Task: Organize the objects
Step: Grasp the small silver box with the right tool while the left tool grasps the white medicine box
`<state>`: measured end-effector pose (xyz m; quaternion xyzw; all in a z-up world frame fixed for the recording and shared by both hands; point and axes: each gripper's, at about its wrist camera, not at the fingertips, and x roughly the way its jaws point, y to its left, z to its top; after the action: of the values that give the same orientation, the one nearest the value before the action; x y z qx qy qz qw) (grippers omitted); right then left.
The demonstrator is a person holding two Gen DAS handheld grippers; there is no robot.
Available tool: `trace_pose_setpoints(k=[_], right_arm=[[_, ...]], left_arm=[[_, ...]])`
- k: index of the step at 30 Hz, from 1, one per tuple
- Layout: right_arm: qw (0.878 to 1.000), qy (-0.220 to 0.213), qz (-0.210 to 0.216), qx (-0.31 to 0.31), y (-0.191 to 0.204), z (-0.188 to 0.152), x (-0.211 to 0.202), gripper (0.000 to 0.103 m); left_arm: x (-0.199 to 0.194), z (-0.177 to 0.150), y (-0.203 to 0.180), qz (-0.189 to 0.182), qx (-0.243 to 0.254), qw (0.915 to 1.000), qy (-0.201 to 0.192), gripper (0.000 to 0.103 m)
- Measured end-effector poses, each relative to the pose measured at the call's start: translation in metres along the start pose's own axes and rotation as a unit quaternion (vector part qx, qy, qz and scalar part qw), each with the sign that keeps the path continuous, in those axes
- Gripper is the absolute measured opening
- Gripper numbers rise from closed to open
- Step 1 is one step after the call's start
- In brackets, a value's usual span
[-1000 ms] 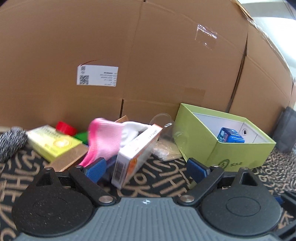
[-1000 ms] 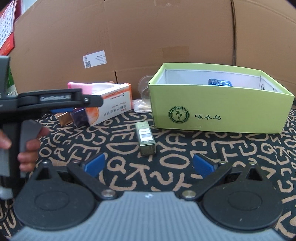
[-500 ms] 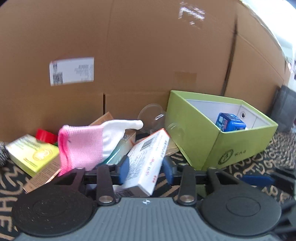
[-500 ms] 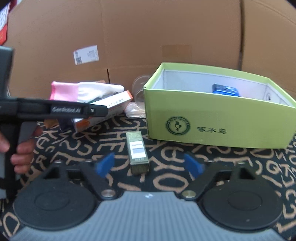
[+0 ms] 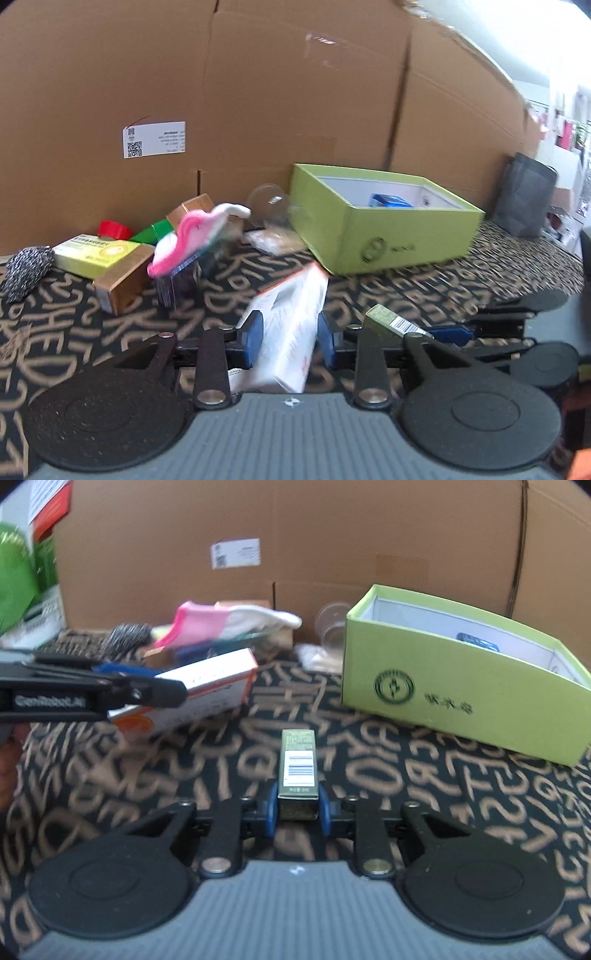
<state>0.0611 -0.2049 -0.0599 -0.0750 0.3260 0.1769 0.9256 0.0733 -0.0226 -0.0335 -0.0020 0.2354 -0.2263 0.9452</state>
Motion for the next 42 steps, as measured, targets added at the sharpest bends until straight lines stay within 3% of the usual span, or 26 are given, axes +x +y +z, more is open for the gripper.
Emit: trace_pose_setpoints(k=[1,2,3,5,6,10,18,27,34,37,39,42], right_arm=[[1.0,0.002,0.003,0.002,0.0,-0.004,-0.005,0.022],[1.0,0.002,0.007,0.008,-0.001,-0.008,-0.01,0.024],[1.0,0.001,0.008,0.016,-0.002,-0.01,-0.014,0.027],[0.999,-0.002,0.007,0.032,-0.004,-0.012,-0.018,0.042],[0.999,-0.006,0.004,0.034,-0.003,-0.012,-0.019,0.043],[0.999,-0.006,-0.006,0.032,-0.003,-0.01,-0.015,0.043],[0.999,-0.006,0.006,0.042,-0.001,-0.002,-0.001,0.043],[0.999,-0.005,-0.012,0.03,0.002,0.001,0.002,0.042],[1.0,-0.001,-0.017,0.023,0.001,0.002,0.007,0.042],[1.0,-0.002,-0.017,0.019,0.003,0.002,0.009,0.037],[1.0,-0.005,-0.017,0.019,0.004,0.001,0.01,0.034],[1.0,-0.009,-0.016,0.025,0.003,0.0,0.009,0.022]], left_arm=[[-0.004,-0.003,-0.002,-0.002,-0.003,1.0,0.001,0.052],[-0.007,-0.005,-0.003,-0.001,-0.011,0.9999,0.002,0.077],[-0.009,-0.006,-0.004,0.002,-0.021,0.9998,0.001,0.089],[-0.008,-0.007,-0.002,-0.001,-0.036,0.9993,-0.003,0.09],[-0.004,-0.006,-0.001,0.001,-0.041,0.9991,0.005,0.09],[0.017,-0.004,0.005,0.017,-0.052,0.9974,0.047,0.09],[0.04,0.0,-0.007,0.041,0.036,0.9949,0.085,0.09],[0.053,0.002,0.0,0.031,0.004,0.9933,0.111,0.089],[0.056,-0.002,-0.003,0.046,0.041,0.9919,0.111,0.085],[0.056,-0.002,-0.002,0.049,0.038,0.9922,0.108,0.085],[0.055,-0.002,-0.003,0.052,0.04,0.9923,0.106,0.077],[0.053,-0.001,-0.003,0.055,0.038,0.9919,0.108,0.074]])
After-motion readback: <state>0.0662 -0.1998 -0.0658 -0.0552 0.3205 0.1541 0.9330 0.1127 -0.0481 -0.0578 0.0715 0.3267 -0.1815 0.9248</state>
